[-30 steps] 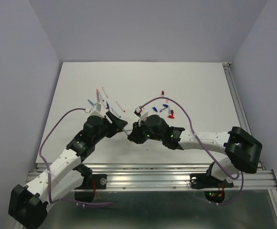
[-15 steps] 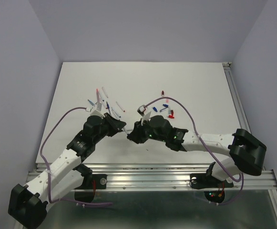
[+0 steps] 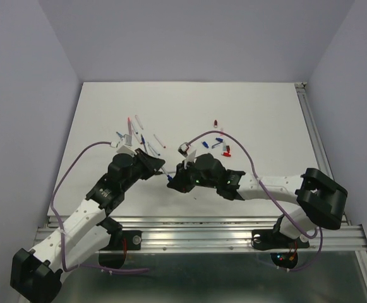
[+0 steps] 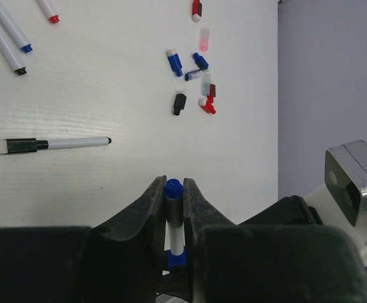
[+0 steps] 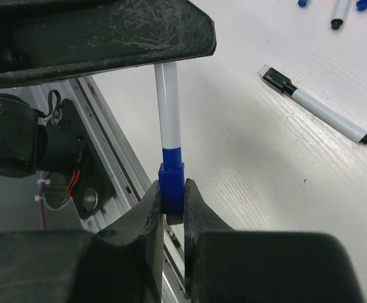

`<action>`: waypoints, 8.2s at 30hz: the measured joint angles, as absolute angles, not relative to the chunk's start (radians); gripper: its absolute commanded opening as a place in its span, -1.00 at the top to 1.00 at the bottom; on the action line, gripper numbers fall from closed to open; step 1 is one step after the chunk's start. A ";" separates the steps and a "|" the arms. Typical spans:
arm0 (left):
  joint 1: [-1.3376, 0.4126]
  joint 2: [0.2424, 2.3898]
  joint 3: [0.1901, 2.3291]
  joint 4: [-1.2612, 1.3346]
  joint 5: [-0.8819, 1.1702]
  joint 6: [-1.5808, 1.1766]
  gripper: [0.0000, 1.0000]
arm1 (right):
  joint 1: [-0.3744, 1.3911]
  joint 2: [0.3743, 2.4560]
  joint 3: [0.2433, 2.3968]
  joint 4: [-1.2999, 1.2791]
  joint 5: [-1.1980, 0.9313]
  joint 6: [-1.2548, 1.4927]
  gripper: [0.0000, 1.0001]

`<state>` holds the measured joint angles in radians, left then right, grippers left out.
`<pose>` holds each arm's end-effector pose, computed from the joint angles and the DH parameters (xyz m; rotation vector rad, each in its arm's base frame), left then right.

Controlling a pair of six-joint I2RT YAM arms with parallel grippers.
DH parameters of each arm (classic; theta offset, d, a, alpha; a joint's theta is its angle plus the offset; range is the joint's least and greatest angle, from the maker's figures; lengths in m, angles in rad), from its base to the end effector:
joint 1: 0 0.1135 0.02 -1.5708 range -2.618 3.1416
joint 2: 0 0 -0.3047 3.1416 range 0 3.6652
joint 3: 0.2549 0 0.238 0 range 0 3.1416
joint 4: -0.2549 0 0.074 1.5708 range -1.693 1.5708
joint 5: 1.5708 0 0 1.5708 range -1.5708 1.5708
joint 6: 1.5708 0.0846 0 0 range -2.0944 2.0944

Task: Open the pen caps

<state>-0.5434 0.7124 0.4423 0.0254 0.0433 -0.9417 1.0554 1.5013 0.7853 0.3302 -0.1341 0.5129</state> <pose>0.1532 -0.0968 0.2706 -0.3544 1.9233 -1.0638 0.1667 0.3173 0.2522 -0.6661 2.0345 1.1184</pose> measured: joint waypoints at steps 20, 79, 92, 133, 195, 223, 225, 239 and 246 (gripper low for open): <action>-0.300 1.114 0.777 0.120 -0.106 -0.742 1.00 | 1.368 1.431 0.502 0.488 -0.211 0.650 0.99; -0.188 1.245 0.742 -0.078 -0.086 -0.691 -0.98 | 0.758 1.450 0.836 -0.125 -0.031 0.179 -1.00; -0.188 0.896 0.522 -0.218 -0.088 -0.798 -0.98 | 0.948 1.862 1.271 -0.200 -0.208 -0.205 -1.00; -0.186 0.763 0.499 -0.244 0.022 -0.795 -0.98 | 1.003 2.000 1.332 -0.113 -0.147 -0.072 0.91; -0.531 0.799 0.308 0.496 0.357 -0.773 1.00 | 1.001 1.488 0.952 0.370 0.202 0.809 0.73; -0.570 0.810 0.310 0.440 0.330 -0.767 1.00 | 1.001 1.552 1.002 0.357 0.243 0.700 0.46; -0.570 0.802 0.310 0.436 0.330 -0.767 1.00 | 1.001 1.555 1.003 0.351 0.249 0.697 0.61; -0.603 0.718 0.256 0.449 0.226 -0.799 1.00 | 1.003 1.613 1.125 0.233 0.258 0.639 0.93; -0.826 0.689 0.128 0.401 0.280 -0.859 1.00 | 0.740 1.768 1.353 0.199 0.342 0.595 0.94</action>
<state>-0.8257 0.6891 0.1276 0.4007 0.2802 -0.8593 0.7403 1.7679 1.3533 0.1993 0.3424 0.5949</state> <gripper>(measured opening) 0.202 0.213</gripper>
